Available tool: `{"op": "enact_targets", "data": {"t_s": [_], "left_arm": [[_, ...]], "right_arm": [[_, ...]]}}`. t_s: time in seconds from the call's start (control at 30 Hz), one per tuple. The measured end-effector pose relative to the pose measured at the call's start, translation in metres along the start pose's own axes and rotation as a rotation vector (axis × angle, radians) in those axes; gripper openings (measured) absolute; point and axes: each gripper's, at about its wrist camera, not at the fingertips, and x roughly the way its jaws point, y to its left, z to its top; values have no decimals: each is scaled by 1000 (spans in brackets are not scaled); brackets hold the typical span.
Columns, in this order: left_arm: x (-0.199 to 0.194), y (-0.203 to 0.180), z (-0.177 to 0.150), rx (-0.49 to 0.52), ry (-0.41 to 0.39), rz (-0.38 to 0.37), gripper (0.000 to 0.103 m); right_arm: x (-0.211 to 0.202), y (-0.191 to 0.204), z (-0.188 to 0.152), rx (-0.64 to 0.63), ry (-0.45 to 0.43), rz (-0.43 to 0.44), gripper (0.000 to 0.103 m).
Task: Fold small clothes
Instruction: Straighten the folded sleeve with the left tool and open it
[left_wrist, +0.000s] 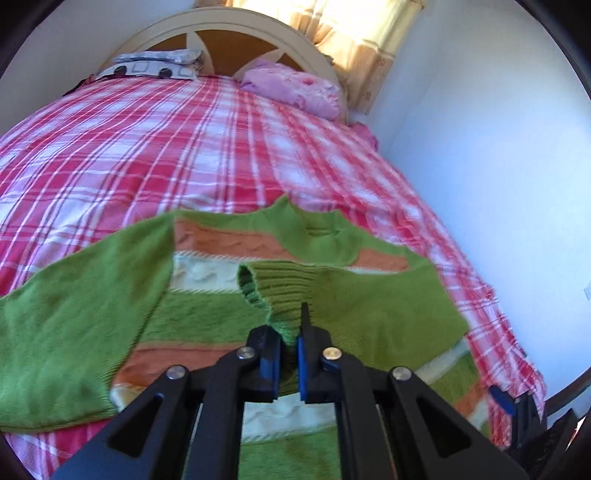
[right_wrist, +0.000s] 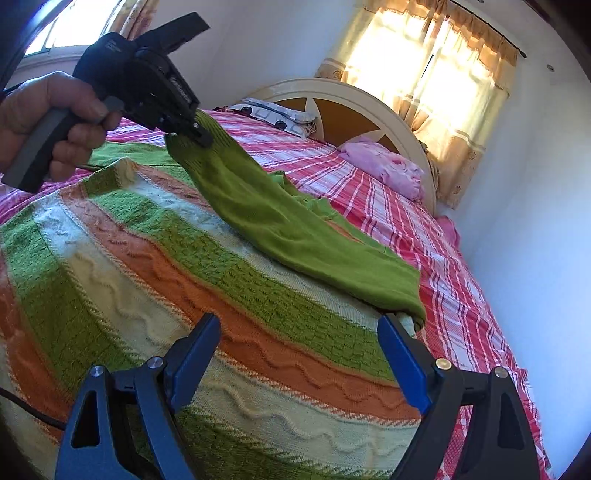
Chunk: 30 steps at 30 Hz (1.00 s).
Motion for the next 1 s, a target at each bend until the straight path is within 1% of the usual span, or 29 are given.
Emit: {"op": "enact_targets", "data": {"t_s": [0.1,0.2,0.27,0.3,0.37,0.4,0.5,0.6,0.7,0.77,0.83,0.87,0.9,0.93,0.97,1.0], "left_arm": [[17,8,-9,-11,43,24,7],[33,16,-16,-21,59,56,7],[38,21,-19,-38,65,72,7],[38,21,-20,-43,63,67,7],[33,18,-21,-25,46,73,7],[29,17,-22,-16,33,70,7],[18,15,-21,-4,-9,48,7],[23,19,-21,-11,-5,47,7],[33,23,-24,-27,16,49,8],[35,25,-25,-37,21,50,11],[35,25,-25,-39,22,52,14],[35,26,-25,-41,23,56,15],[34,26,-25,-45,24,68,19],[33,26,-26,-45,24,76,25],[30,24,-27,-42,23,90,31],[28,22,-30,-32,26,107,34]], "right_arm": [[3,0,0,-2,14,2,87],[5,-1,0,4,26,18,88],[9,-6,0,26,54,72,88],[12,-9,0,41,72,104,88],[14,-22,0,87,103,167,88],[13,-28,1,105,107,172,88],[11,-53,11,144,97,141,88],[21,-82,27,214,83,142,88],[45,-108,44,309,78,188,88],[70,-119,49,364,100,218,88],[95,-122,45,397,150,233,88],[112,-122,39,416,217,252,88],[126,-122,32,436,287,268,88],[136,-121,20,470,349,266,88],[135,-124,19,478,343,259,88],[127,-122,19,473,316,243,88]]}}
